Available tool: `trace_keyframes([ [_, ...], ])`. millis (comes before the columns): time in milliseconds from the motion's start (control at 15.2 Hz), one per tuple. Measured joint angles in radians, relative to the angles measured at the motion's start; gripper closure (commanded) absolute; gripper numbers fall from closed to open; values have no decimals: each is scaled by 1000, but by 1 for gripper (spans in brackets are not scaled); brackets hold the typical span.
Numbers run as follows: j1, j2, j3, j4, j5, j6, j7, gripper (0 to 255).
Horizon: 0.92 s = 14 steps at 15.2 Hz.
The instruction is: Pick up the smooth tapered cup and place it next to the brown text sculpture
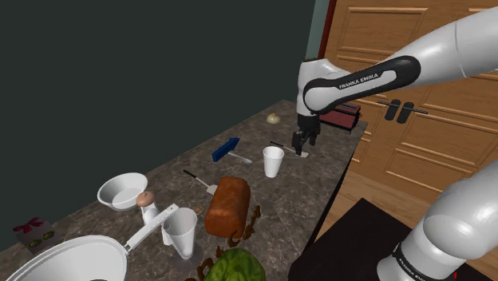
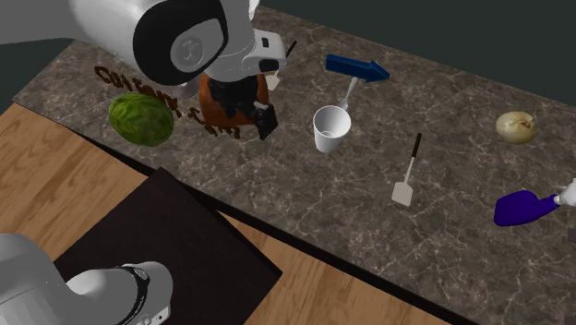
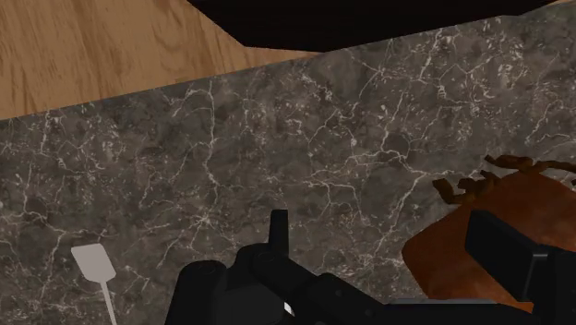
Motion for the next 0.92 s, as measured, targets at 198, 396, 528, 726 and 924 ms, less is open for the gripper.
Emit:
trace_keyframes([
  [198,-5,112,7,50,-25,71,31,0],
  [396,-14,219,3,102,-55,133,51,0],
  [528,-15,300,2,161,-76,163,70,0],
  [726,-12,416,-3,243,-107,203,99,0],
  [924,-7,527,-13,342,-132,222,120,0],
])
